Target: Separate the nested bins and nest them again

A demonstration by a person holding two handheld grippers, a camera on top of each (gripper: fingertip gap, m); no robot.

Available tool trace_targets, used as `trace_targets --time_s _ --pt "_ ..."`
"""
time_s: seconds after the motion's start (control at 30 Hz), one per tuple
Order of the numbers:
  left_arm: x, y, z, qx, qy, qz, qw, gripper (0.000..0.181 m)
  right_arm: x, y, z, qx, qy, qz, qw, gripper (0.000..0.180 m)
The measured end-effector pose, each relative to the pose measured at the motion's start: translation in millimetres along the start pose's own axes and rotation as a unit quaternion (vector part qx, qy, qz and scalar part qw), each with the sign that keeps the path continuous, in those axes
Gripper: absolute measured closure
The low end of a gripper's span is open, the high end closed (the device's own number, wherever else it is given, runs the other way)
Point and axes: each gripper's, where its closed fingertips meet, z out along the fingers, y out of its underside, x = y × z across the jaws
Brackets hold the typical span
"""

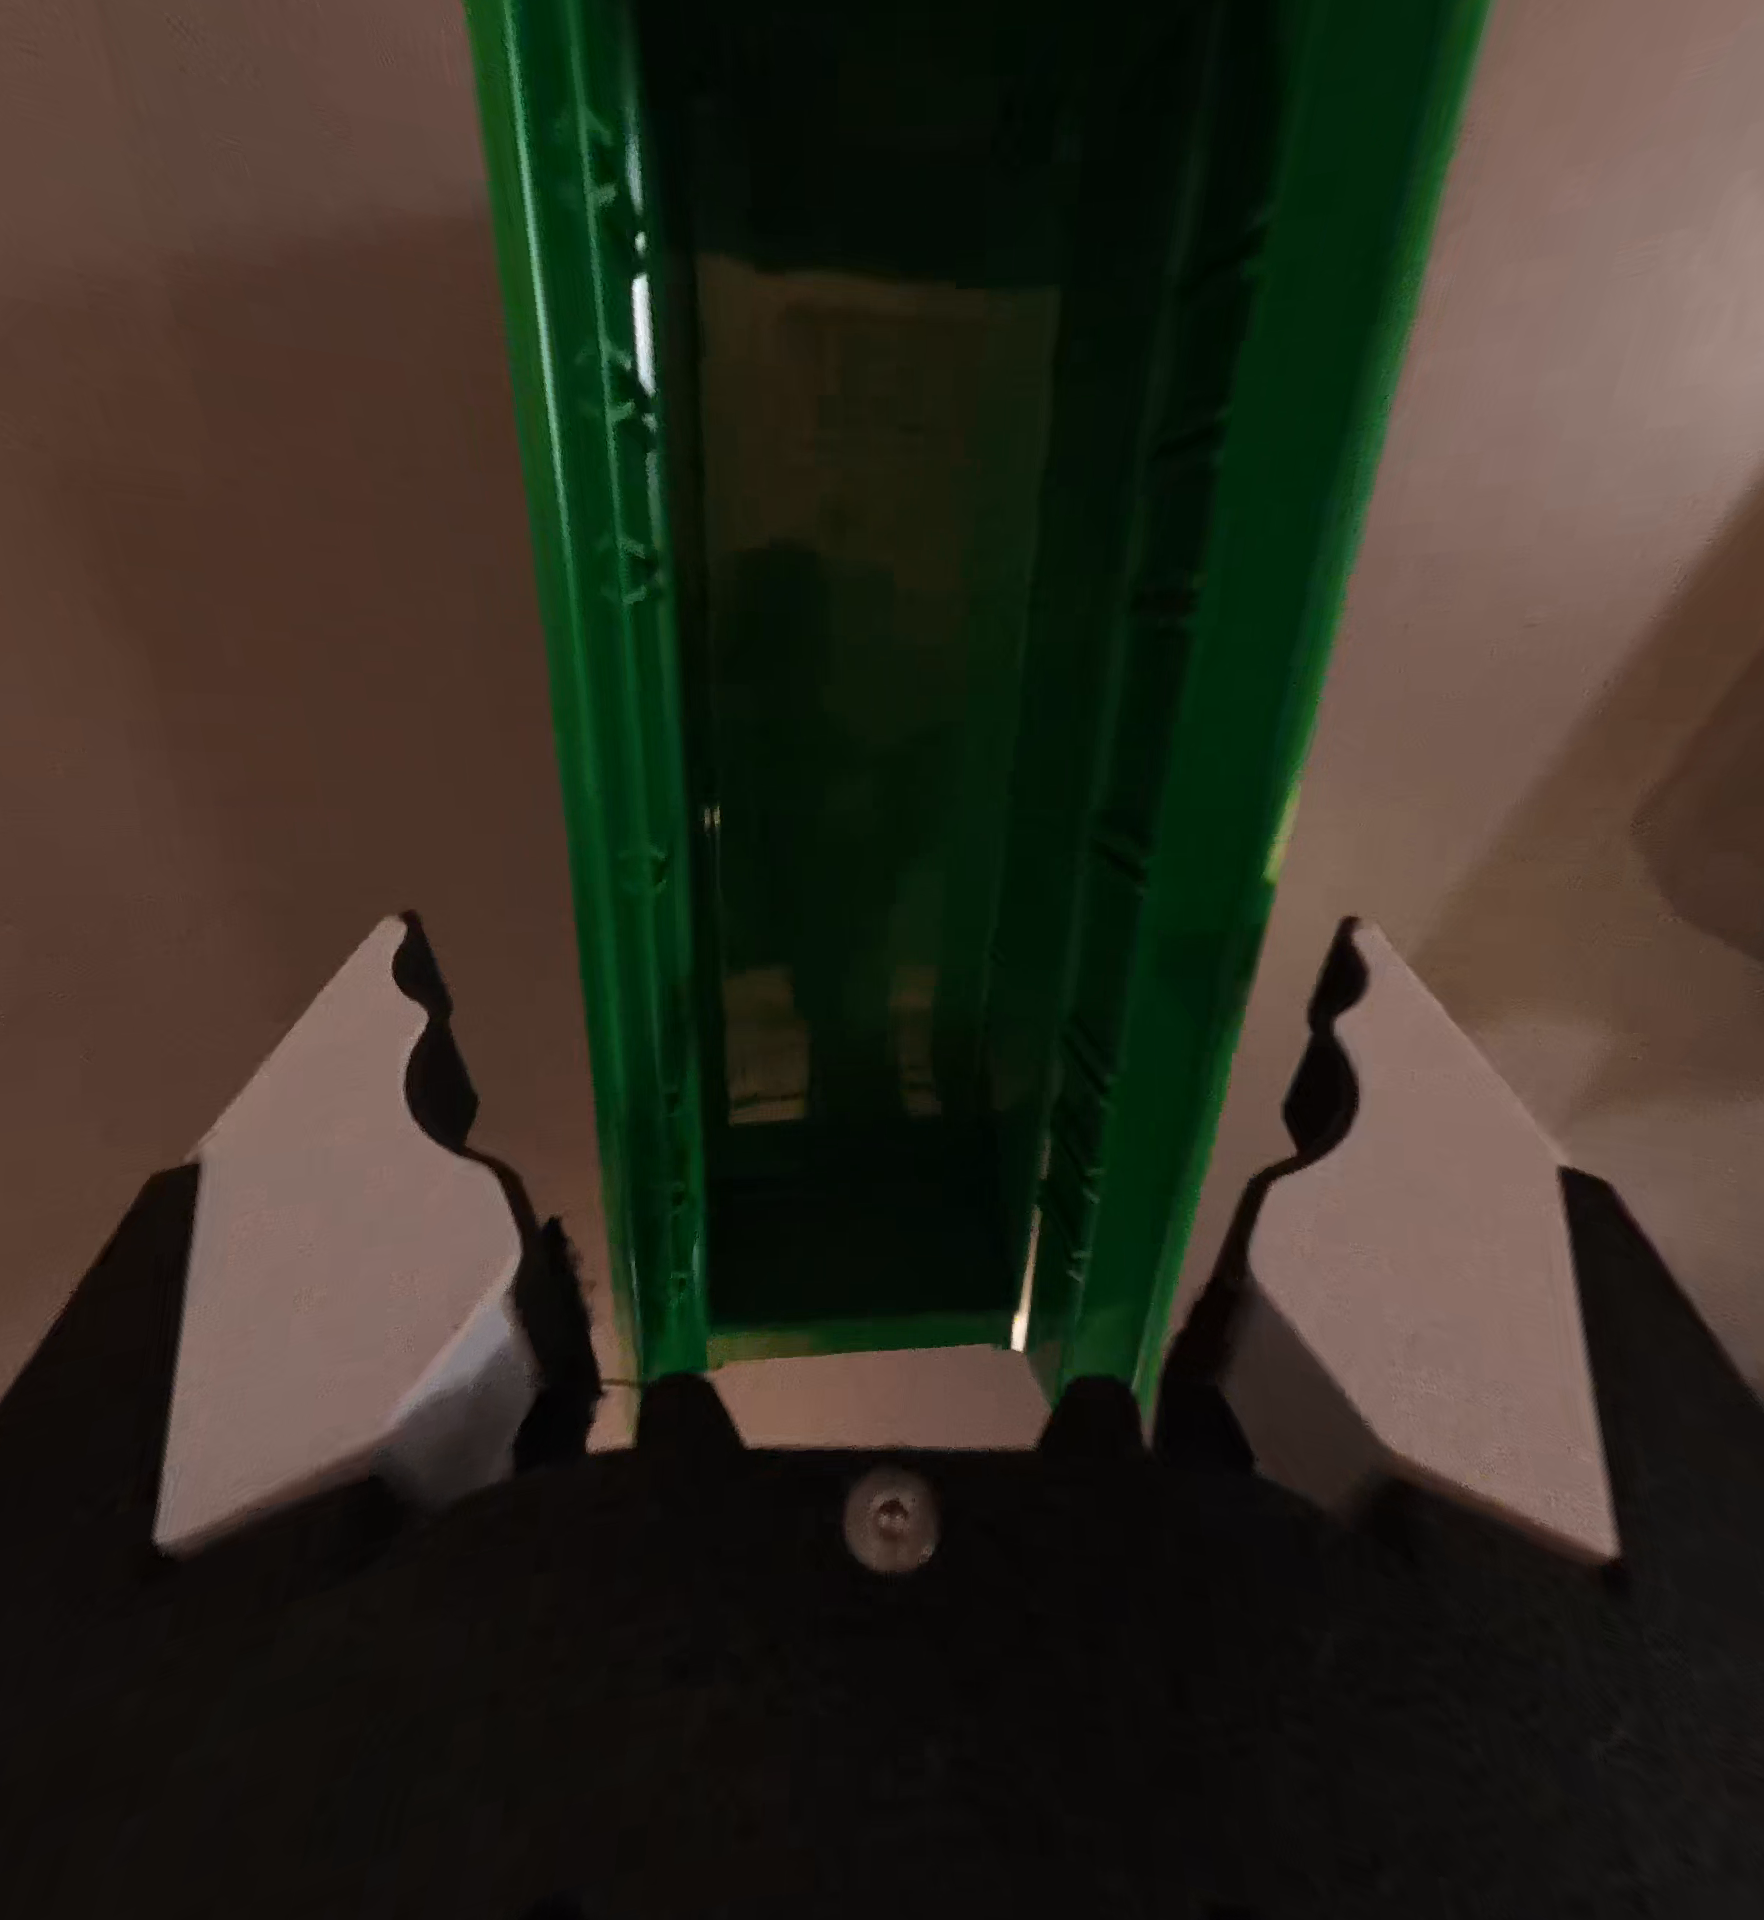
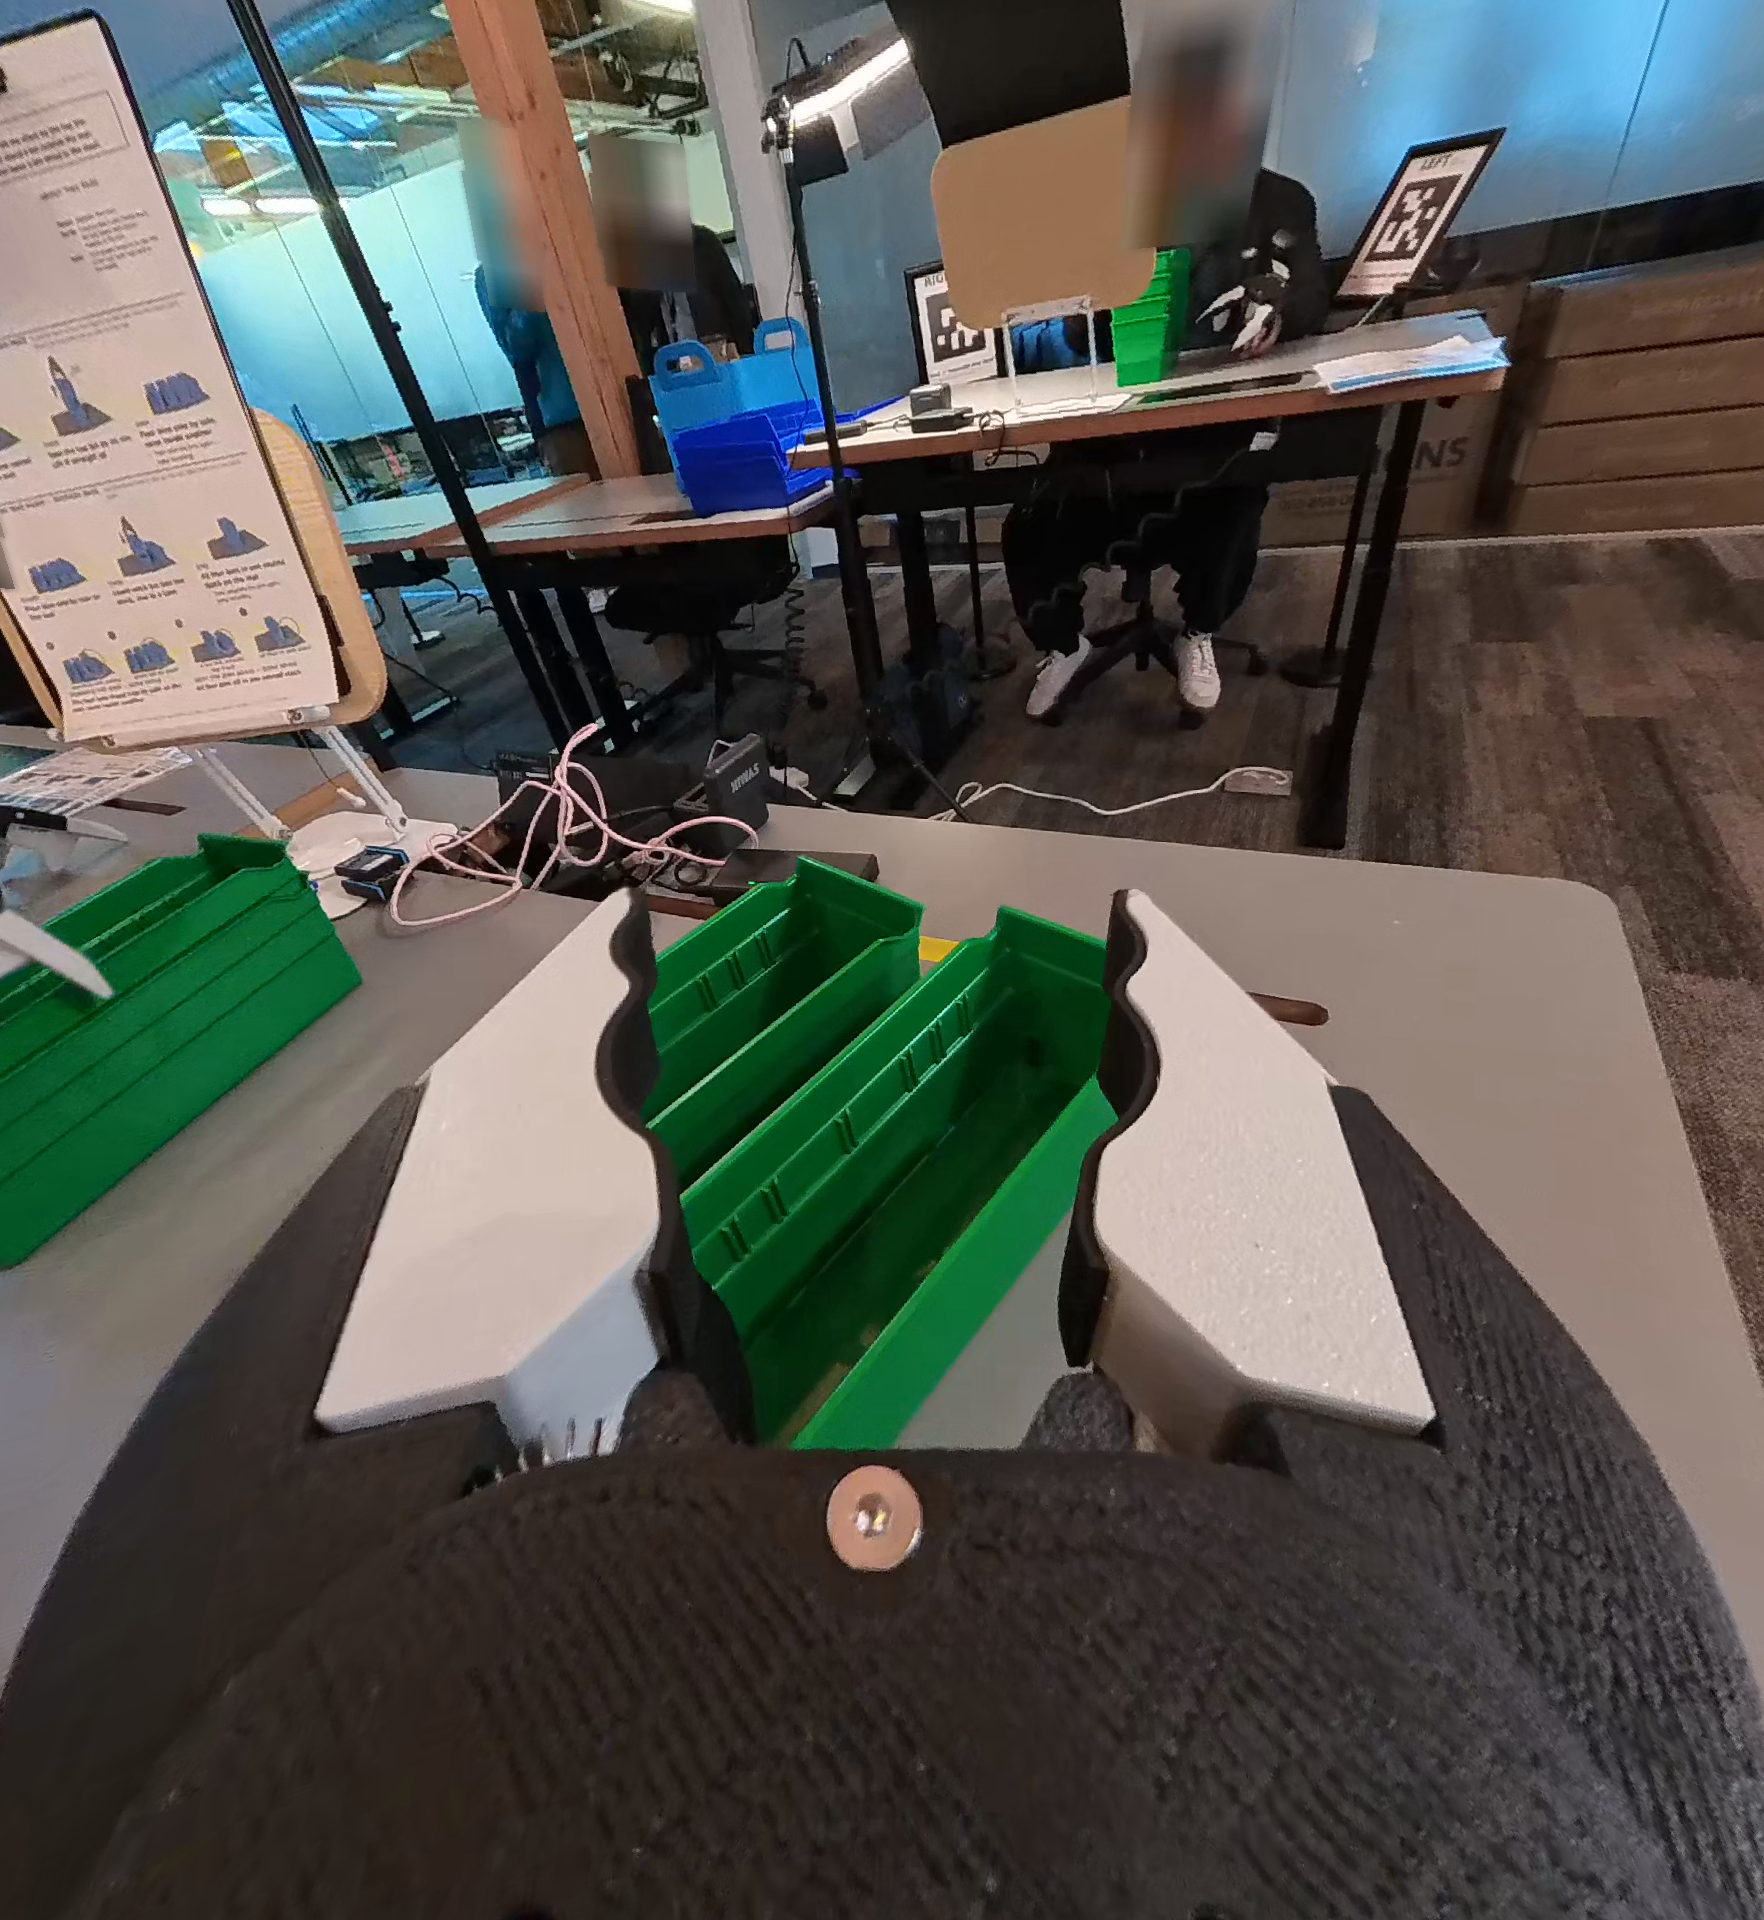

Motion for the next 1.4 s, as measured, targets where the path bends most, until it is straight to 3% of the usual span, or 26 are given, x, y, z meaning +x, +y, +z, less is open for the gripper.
trace_targets --time_s 0.03,0.1,0.2,0.43,0.57,0.67,0.77,0.87,1.0,1.13,1.23,1.4 --pt "-4 2 2 -0.005 -0.015 0.005 1.000 0.031 0 0 0 0.000 -0.001 0.001 1.000 0.093" --pt "7 0 -1 0.001 0.016 0.012 1.000 0.065 1 0 0 0.000 -0.002 0.003 1.000 0.093" --pt "7 7 -5 -0.027 0.012 0.026 0.999 0.079 3 1 0 -0.001 -0.002 0.009 1.000 0.093" --pt "-18 13 -34 -0.049 -0.059 0.044 0.996 0.080 8 0 -2 0.003 0.004 0.011 1.000 0.093" --pt "-18 10 -47 -0.021 0.003 0.004 1.000 0.080 7 -1 -3 0.006 0.001 0.012 1.000 0.093" --pt "-24 7 -53 0.006 0.004 0.019 1.000 0.080 8 0 -3 0.003 0.002 0.013 1.000 0.093" --pt "-36 4 -58 0.023 -0.015 -0.005 1.000 0.079 27 3 -4 -0.009 0.069 -0.007 0.998 0.094" --pt "-54 7 -56 0.018 -0.070 0.022 0.997 0.080 28 6 -4 -0.020 0.077 -0.018 0.997 0.094" --pt "-36 9 -52 0.035 0.044 -0.043 0.998 0.081 24 4 -3 -0.012 0.069 -0.015 0.997 0.094" --pt "-49 10 -45 0.026 -0.025 0.038 0.999 0.080 24 6 -1 -0.019 0.070 -0.013 0.997 0.094" --pt "-55 11 -40 0.021 -0.039 0.031 0.999 0.079 46 11 -5 -0.042 0.151 -0.052 0.986 0.094" --pt "-49 17 -27 0.013 0.002 0.026 1.000 0.075 40 11 -2 -0.041 0.131 -0.045 0.990 0.094"
